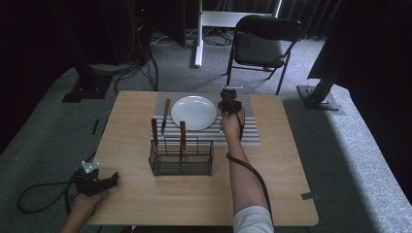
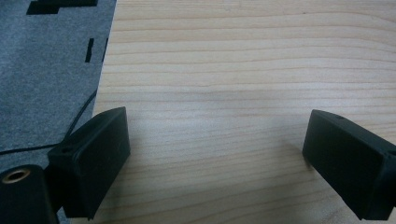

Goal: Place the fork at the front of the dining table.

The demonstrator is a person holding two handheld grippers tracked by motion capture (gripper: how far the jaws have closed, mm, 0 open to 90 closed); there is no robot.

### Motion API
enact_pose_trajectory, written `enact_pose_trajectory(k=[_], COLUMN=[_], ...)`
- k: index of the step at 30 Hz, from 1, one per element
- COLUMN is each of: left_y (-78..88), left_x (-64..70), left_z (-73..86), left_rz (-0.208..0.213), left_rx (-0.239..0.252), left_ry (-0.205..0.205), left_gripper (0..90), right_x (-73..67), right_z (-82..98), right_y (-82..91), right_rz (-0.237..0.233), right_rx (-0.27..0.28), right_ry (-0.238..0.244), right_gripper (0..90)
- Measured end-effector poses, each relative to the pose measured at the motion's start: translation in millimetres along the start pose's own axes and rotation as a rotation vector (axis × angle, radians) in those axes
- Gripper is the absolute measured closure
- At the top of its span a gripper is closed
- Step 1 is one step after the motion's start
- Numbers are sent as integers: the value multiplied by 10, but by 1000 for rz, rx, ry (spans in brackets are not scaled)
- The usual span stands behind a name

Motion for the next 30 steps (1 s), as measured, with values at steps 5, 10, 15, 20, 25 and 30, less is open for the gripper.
enact_pose_trajectory(k=[5,10,15,20,25,30], left_y=[0,0,0,0,0,0], left_x=[0,0,0,0,0,0], left_z=[0,0,0,0,0,0], left_rz=[0,0,0,0,0,0], left_rx=[0,0,0,1,0,0], left_ry=[0,0,0,0,0,-1], left_gripper=[74,74,74,74,73,74], right_x=[-13,35,46,50,22,-2], right_z=[-41,-57,-63,-49,22,144], right_y=[-140,-282,-445,-606,-726,-884], right_rz=[9,12,11,6,9,-5], right_rx=[-39,-74,-117,-150,-181,-219], right_ry=[-6,-39,-54,-68,-72,-95], right_gripper=[766,764,765,765,765,765])
Point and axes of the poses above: each handheld gripper's, and its own axes: y roughly backward along the jaws, z roughly out of its underside, x roughly to its right, the point moved 10 cm from there along -y, roughly forward along the jaws, and after that the axes turned 4 degrees about z, right-handed, at the moved point
